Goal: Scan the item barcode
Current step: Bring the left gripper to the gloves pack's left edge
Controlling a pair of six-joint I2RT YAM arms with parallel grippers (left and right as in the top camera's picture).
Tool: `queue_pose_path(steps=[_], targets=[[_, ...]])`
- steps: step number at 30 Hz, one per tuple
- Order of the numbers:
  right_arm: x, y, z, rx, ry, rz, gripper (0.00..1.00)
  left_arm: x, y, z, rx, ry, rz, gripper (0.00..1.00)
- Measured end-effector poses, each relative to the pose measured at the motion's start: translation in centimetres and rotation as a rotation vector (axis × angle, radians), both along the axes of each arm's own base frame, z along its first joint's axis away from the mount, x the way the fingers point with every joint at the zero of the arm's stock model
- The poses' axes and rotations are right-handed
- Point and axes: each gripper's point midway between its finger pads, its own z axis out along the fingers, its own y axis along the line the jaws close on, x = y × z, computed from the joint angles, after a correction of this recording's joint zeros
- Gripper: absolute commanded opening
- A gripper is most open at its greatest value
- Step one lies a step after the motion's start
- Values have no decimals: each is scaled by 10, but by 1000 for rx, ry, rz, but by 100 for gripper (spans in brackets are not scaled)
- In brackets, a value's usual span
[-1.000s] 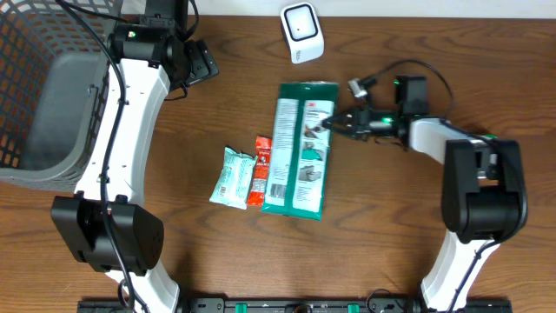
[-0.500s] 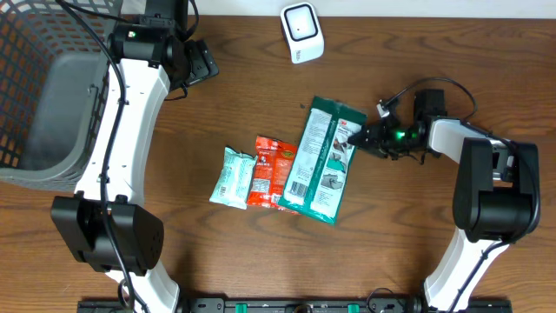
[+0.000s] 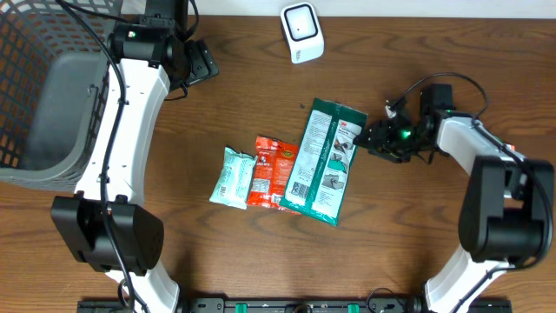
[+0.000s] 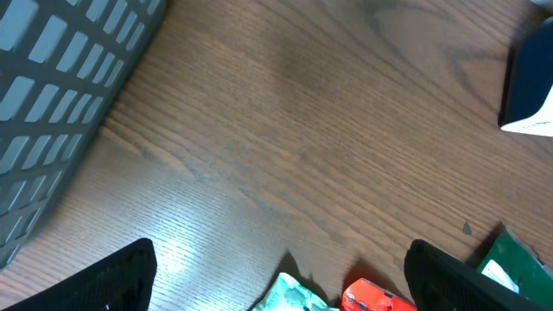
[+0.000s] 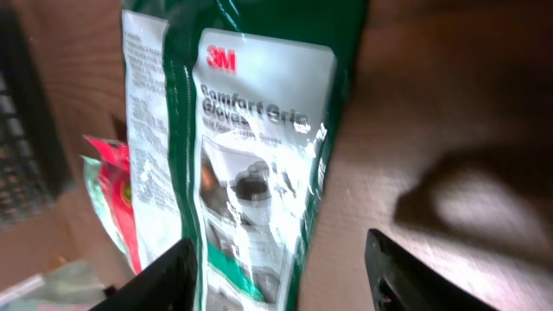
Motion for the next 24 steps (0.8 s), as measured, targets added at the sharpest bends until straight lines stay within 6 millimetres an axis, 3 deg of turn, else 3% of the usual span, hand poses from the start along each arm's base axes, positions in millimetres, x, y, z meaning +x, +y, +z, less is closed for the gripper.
queue_pose_path(steps=[8, 10, 11, 12, 15, 16, 18, 20, 22, 24], targets=[[-10, -15, 15, -114, 44, -18, 65, 0, 0, 0, 0, 0, 0, 92], [-14, -16, 13, -130, 64, -17, 75, 0, 0, 0, 0, 0, 0, 92], [-16, -16, 12, -136, 71, -14, 85, -1, 0, -1, 0, 5, 0, 98], [-17, -15, 12, -141, 74, -10, 96, -6, 0, -3, 1, 28, -4, 98], [-18, -10, 12, -141, 70, 7, 99, -34, -6, -14, -35, 150, -22, 97], [-18, -8, 12, -139, 69, 11, 99, -37, -9, -15, -52, 164, -30, 90], [-19, -5, 13, -125, 69, 17, 99, -42, -19, -17, -97, 189, -58, 51], [-19, -2, 15, -109, 69, 21, 99, -48, -32, -23, -139, 215, -113, 25], [-21, -1, 16, -100, 74, 23, 98, -53, -47, -32, -162, 239, -173, 12], [-24, 0, 16, -94, 87, 25, 96, -59, -67, -45, -170, 259, -250, 8]])
